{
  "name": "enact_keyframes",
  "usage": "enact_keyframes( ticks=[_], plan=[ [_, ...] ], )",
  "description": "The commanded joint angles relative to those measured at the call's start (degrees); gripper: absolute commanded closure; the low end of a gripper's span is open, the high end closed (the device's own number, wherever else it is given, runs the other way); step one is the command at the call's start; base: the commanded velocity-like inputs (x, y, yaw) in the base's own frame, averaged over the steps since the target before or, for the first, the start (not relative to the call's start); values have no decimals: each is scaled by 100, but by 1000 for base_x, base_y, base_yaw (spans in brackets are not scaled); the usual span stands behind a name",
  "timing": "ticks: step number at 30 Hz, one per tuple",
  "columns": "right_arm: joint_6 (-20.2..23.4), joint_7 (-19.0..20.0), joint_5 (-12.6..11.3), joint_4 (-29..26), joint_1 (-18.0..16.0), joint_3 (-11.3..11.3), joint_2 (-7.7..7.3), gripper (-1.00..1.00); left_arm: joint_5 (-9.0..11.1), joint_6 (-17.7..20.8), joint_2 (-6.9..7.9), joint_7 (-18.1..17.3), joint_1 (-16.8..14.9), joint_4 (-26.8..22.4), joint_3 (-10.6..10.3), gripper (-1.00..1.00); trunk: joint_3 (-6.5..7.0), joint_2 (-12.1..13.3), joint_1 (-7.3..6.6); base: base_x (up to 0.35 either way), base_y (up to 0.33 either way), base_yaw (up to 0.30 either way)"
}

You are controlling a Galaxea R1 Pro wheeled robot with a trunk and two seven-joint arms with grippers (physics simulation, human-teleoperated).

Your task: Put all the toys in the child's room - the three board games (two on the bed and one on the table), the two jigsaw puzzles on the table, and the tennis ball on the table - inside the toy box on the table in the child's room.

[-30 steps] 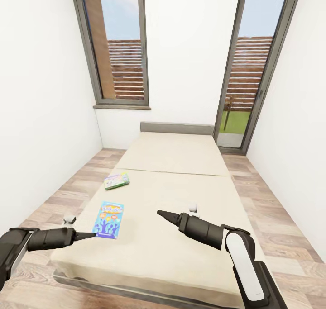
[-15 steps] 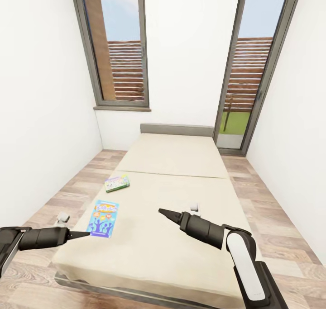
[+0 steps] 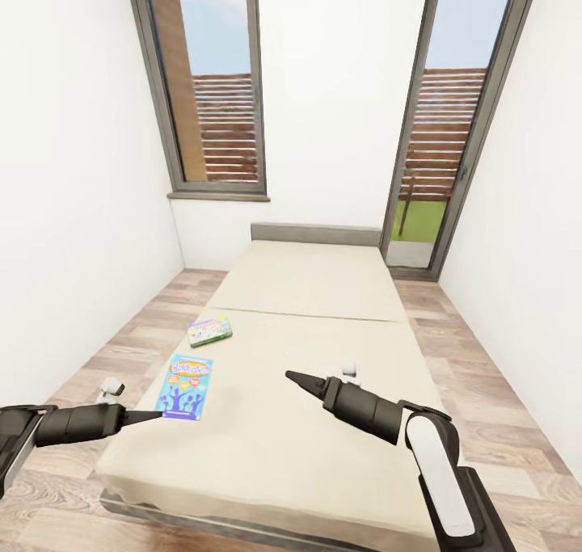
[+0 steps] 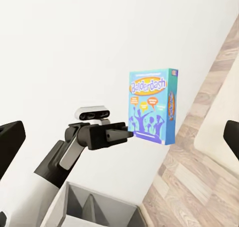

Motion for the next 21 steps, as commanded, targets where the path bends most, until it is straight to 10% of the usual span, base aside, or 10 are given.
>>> enact_keyframes(
  ticks=[1,12,15,21],
  plan=[
    [20,39,28,-1,-4,-37,3,-100,1,71,1,-21,-2,1,2,100,13,38,-23,-23,0,0],
    [20,28,2,-1,-4,-323,11,-100,0,442,10,-21,-2,34,23,100,210,480,-264,-81,0,0],
    [15,29,11,-1,3,-401,12,-100,-7,513,-11,-21,-2,37,403,100,264,600,-330,-4,0,0],
    [-406,12,46,-3,33,-376,5,-100,-9,525,-13,-21,-2,38,532,100,372,840,-462,0,0,0]
  ],
)
